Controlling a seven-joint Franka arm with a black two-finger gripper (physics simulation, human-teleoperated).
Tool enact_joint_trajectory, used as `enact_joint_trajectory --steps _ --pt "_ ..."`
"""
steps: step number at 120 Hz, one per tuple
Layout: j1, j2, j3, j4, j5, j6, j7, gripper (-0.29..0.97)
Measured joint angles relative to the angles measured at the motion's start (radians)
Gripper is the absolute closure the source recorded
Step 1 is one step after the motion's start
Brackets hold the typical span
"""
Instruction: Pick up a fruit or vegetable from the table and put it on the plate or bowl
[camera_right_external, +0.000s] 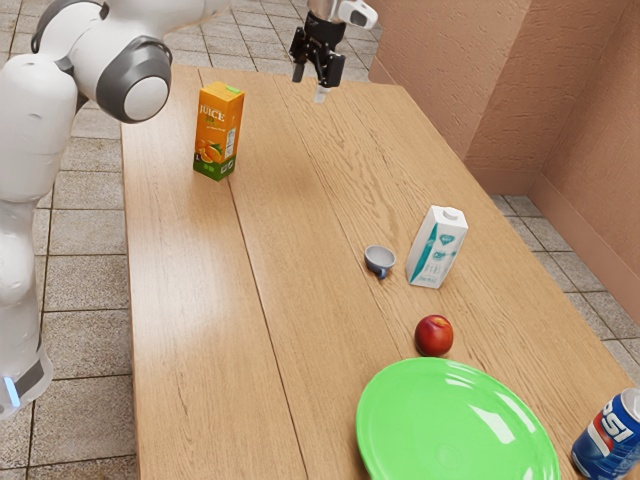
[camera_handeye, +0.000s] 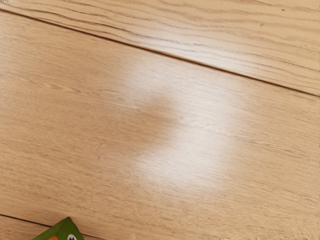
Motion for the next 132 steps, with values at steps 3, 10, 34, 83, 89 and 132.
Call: enact_joint_trajectory --steps 3,10,34,83,89,132 --pt "0.000 0.000 0.000 0.000 -0.001 -0.001 0.004 0.00" --pt "0.000 -0.001 0.001 0.000 -0.002 -0.002 0.012 0.00" --pt "-0.059 -0.227 -0.069 0.051 -0.004 0.046 0.161 0.00" --pt "-0.245 -0.149 -0.192 -0.012 0.020 0.096 0.715 0.01" --pt "-0.254 -0.137 -0.214 -0.014 0.024 0.119 0.760 0.01" --pt "-0.344 -0.005 -0.313 -0.226 0.063 0.485 0.993 0.00"
